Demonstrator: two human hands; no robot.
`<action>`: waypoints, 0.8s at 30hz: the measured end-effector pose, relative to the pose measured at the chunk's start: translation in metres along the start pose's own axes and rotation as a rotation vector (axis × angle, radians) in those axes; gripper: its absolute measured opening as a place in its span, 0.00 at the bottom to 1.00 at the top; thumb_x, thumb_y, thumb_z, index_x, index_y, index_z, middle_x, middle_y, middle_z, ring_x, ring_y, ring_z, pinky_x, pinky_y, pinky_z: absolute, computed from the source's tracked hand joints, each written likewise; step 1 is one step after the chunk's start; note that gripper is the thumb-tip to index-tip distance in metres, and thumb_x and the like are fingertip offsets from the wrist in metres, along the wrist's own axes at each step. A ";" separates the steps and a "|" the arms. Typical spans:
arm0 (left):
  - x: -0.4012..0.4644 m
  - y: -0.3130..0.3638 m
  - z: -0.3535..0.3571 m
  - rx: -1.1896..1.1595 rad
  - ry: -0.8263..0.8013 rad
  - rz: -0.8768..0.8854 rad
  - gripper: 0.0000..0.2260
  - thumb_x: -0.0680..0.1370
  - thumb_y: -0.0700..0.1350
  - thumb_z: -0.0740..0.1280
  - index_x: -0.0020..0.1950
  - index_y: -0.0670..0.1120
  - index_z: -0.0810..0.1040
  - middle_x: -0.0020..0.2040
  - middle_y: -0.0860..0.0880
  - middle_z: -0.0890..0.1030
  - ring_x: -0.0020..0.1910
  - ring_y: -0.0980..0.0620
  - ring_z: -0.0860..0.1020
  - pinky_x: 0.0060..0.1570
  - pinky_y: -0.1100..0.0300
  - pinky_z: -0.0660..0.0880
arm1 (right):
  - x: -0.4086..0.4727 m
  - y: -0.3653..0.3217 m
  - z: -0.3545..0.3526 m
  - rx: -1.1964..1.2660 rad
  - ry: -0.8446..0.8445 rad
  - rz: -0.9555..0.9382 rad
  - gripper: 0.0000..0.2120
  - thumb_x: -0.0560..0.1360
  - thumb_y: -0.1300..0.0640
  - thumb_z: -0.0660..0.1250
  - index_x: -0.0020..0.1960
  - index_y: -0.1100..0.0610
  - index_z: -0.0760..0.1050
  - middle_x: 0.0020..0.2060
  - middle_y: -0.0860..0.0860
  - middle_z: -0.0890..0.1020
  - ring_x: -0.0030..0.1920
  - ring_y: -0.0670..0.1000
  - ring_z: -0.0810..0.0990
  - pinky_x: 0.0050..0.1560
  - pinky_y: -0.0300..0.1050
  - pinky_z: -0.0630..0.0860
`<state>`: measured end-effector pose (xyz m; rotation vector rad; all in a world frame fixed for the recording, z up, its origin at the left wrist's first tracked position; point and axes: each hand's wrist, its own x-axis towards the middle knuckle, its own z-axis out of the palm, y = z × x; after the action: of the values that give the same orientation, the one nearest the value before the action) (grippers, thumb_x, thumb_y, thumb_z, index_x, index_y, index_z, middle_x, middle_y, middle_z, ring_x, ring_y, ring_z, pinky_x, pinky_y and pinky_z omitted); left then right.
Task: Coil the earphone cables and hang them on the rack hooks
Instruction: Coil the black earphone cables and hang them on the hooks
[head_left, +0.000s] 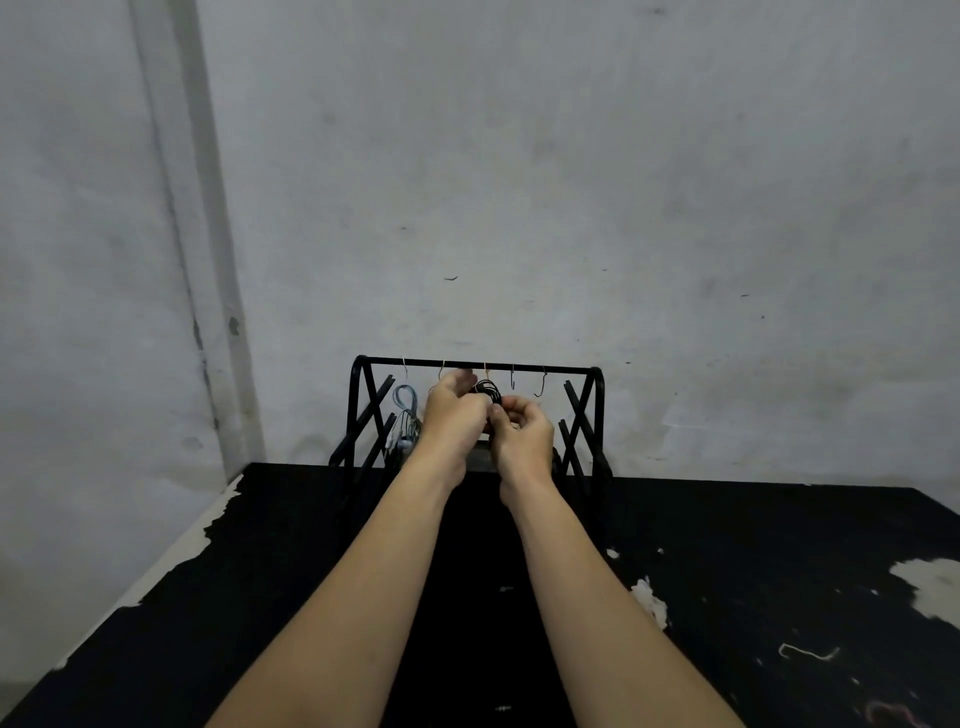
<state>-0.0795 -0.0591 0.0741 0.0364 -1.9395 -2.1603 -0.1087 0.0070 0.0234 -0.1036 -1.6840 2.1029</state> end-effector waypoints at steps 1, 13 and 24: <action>0.002 0.000 0.001 -0.005 -0.002 -0.002 0.24 0.73 0.30 0.58 0.69 0.41 0.72 0.68 0.48 0.76 0.65 0.50 0.74 0.51 0.63 0.71 | 0.000 -0.001 0.000 -0.008 -0.001 -0.013 0.09 0.78 0.66 0.68 0.45 0.53 0.75 0.45 0.58 0.82 0.41 0.52 0.83 0.42 0.41 0.77; 0.018 -0.006 0.000 -0.226 -0.032 -0.063 0.17 0.83 0.54 0.56 0.51 0.46 0.81 0.48 0.49 0.81 0.47 0.54 0.76 0.40 0.59 0.69 | -0.002 -0.003 0.002 0.019 0.015 -0.009 0.08 0.78 0.64 0.69 0.44 0.52 0.76 0.43 0.54 0.83 0.42 0.48 0.81 0.43 0.37 0.76; 0.009 -0.006 -0.004 -0.150 -0.034 -0.043 0.18 0.84 0.53 0.57 0.61 0.45 0.80 0.53 0.51 0.83 0.52 0.59 0.78 0.43 0.64 0.65 | -0.004 0.000 0.000 -0.086 0.039 0.077 0.02 0.77 0.61 0.70 0.48 0.55 0.79 0.44 0.54 0.84 0.44 0.50 0.81 0.46 0.40 0.77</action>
<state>-0.0885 -0.0644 0.0689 0.0151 -1.8045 -2.3423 -0.1048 0.0051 0.0224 -0.2375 -1.7734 2.0692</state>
